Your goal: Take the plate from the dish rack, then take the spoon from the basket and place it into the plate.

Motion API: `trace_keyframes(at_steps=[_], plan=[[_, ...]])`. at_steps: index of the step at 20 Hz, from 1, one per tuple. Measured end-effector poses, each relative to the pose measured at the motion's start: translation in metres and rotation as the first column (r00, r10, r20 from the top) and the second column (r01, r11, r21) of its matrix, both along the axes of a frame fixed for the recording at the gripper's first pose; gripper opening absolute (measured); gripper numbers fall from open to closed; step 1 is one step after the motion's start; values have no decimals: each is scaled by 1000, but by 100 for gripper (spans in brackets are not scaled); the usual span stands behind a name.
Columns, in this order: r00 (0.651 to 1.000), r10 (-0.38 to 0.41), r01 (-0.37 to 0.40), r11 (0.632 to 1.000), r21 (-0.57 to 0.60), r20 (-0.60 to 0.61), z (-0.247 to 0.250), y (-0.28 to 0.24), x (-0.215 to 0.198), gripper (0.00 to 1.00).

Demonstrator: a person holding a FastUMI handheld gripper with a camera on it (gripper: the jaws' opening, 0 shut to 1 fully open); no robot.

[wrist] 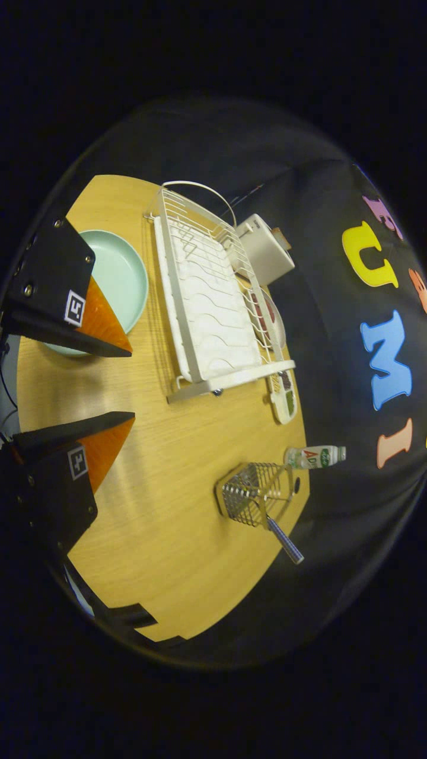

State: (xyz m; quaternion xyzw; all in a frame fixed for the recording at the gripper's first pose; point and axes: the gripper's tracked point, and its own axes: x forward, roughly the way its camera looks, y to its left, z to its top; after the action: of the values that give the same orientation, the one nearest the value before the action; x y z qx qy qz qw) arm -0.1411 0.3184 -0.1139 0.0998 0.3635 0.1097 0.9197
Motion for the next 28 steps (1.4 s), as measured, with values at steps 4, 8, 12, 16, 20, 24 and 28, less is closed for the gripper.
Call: trace_keyframes(at_steps=[4,8,12,16,20,24,28], plan=[[986,-152,152,988,6,72,32,-39,34,58],[953,-285,286,958,4,103,45,-78,71,58],[918,-382,385,923,-9,103,44,-112,99,58],[877,-470,473,881,-8,96,40,-139,126,58],[842,-533,535,845,4,77,34,-158,146,58],[822,-565,566,824,13,68,29,-169,164,58],[815,-578,578,816,10,49,21,-172,175,58]])
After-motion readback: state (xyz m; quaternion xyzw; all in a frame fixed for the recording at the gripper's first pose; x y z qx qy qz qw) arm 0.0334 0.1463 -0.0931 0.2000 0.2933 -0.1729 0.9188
